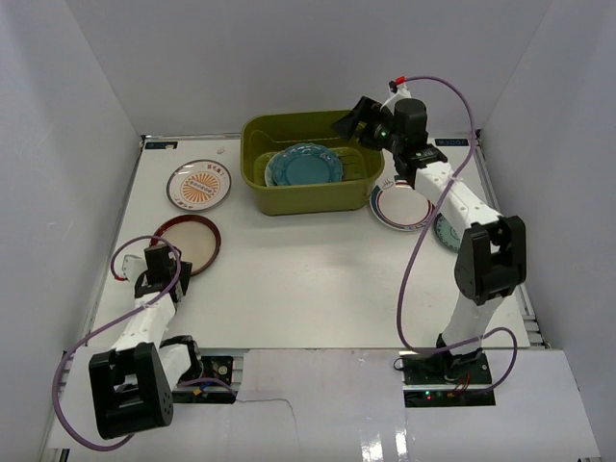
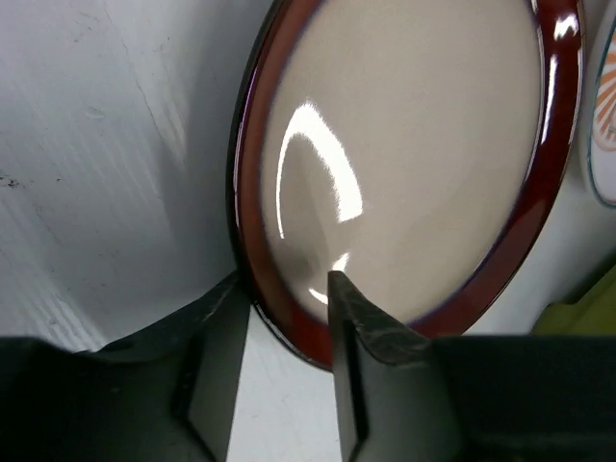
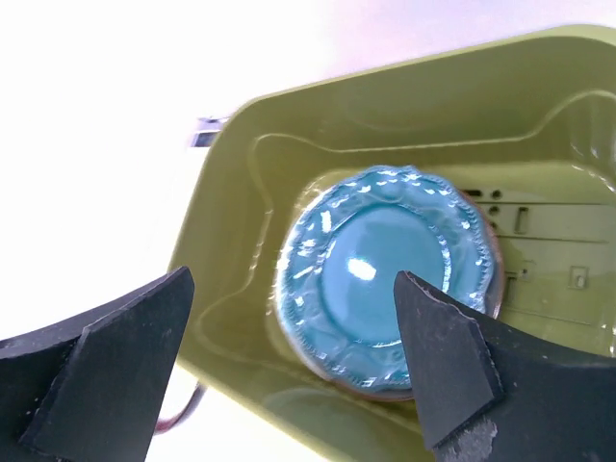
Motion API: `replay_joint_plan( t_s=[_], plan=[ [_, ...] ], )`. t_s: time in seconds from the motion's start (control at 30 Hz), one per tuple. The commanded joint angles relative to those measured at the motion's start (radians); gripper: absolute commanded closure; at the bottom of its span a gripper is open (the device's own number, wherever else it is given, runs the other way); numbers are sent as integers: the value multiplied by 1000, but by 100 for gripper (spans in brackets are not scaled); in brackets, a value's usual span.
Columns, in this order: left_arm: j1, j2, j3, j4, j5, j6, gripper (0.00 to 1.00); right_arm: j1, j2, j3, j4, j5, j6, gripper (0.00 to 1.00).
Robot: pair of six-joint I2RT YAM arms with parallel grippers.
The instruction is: Place the plates into the plastic bin on the countertop
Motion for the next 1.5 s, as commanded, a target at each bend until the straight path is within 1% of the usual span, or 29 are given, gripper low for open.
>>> replay_joint_plan(
  t_s=[0.0,0.07,0.1,0.17,0.2,0.3,0.33,0.37,0.43,0.5,0.6,0.63,0.73,0.77,0.83,0.87,0.93,1.03,1.07,1.1,1.17,1.2,1.3,1.4,1.47],
  plan=[
    [5,9,-28,-6,-25,-5,54,2,-106,-90,90,-38,-17,10],
    [5,1,-33,-7,-36,1,61,2,-164,-145,126,-37,-5,10],
    [5,-5,-33,-10,-42,13,67,2,-179,-161,136,-37,-2,10],
    [5,-8,-34,-15,-54,19,70,2,-227,-199,167,-38,7,10],
    [5,-11,-36,-17,-56,24,75,0,-239,-207,170,-41,13,10],
    [5,-8,-48,-14,-48,32,83,2,-284,-231,173,-55,18,10],
    [5,-10,-49,-14,-42,47,94,2,-296,-239,173,-58,18,10],
    [5,-14,-48,-18,-38,56,100,5,-320,-248,173,-67,20,10],
    [5,-28,-45,-36,-22,90,100,11,-347,-291,173,-73,20,10],
    [5,-76,-37,-49,4,119,100,31,-388,-325,172,-89,18,10],
    [5,-158,-17,-58,54,196,100,69,-445,-418,175,-116,24,10],
    [5,-175,-8,-70,100,240,100,89,-474,-479,190,-129,41,10],
    [5,-220,35,-105,168,303,100,122,-525,-573,216,-152,53,10],
    [5,-228,42,-113,239,346,100,147,-558,-630,219,-150,49,10],
    [4,-257,55,-122,309,375,100,174,-584,-679,215,-155,46,10],
    [-7,-266,53,-121,367,383,100,198,-604,-728,210,-161,40,10],
    [-31,-283,55,-110,413,385,100,223,-617,-776,198,-162,35,10],
    [-50,-289,43,-57,552,391,100,247,-618,-877,208,-166,56,10],
    [-56,-289,41,-43,636,395,100,247,-614,-927,224,-175,70,10],
    [-64,-289,32,15,684,398,100,247,-608,-946,250,-184,94,10],
    [-85,-277,9,72,786,398,100,249,-582,-974,270,-201,118,10],
    [-94,-274,3,135,871,392,100,254,-571,-997,296,-204,142,10],
    [-113,-242,6,193,1002,386,100,275,-525,-1006,313,-195,153,10],
    [-120,-211,33,198,1079,412,100,283,-474,-1006,322,-178,158,10],
    [-125,-199,49,230,1142,424,100,283,-433,-1006,334,-169,161,10]
  ],
)
